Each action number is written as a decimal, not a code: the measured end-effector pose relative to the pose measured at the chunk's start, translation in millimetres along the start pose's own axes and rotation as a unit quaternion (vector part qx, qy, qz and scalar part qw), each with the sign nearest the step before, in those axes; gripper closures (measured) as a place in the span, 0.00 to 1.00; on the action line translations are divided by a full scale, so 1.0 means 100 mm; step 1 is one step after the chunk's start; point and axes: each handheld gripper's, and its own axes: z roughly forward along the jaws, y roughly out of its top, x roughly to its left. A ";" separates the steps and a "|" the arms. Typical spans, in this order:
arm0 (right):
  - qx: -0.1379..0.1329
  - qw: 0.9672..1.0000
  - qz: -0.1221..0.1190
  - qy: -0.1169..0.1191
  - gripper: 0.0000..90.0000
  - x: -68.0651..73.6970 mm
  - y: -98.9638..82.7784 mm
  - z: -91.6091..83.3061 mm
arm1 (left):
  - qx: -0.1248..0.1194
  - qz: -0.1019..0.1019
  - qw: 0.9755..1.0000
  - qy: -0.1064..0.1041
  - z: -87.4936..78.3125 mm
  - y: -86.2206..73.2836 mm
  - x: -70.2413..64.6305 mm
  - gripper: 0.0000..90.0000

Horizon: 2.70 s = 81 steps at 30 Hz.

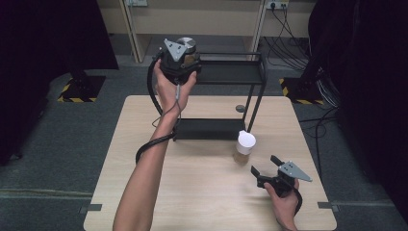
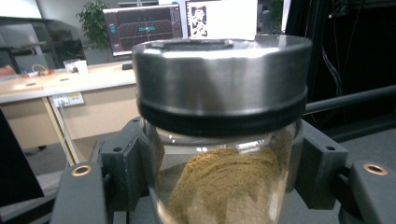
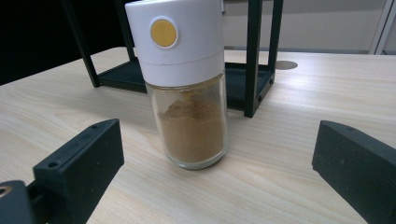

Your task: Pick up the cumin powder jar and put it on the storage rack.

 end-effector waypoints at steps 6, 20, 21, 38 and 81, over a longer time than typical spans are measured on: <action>0.000 1.000 0.000 0.001 0.02 0.00 0.00 0.00 | -0.005 -0.011 1.000 -0.004 0.05 -0.03 0.01 0.34; 0.000 1.000 0.000 0.001 0.02 0.00 0.00 0.00 | -0.008 -0.004 1.000 -0.007 0.05 -0.06 0.04 0.33; 0.000 1.000 0.000 0.001 0.02 0.00 0.00 0.00 | -0.007 0.000 1.000 -0.007 0.05 -0.06 0.04 0.33; 0.001 1.000 -0.001 0.000 0.02 0.00 0.00 0.00 | -0.032 -0.012 0.999 0.008 -0.09 -0.10 -0.03 0.07; 0.001 1.000 -0.004 -0.003 0.02 0.02 0.00 0.00 | -0.086 -0.010 0.996 -0.035 -0.92 -0.83 0.13 0.00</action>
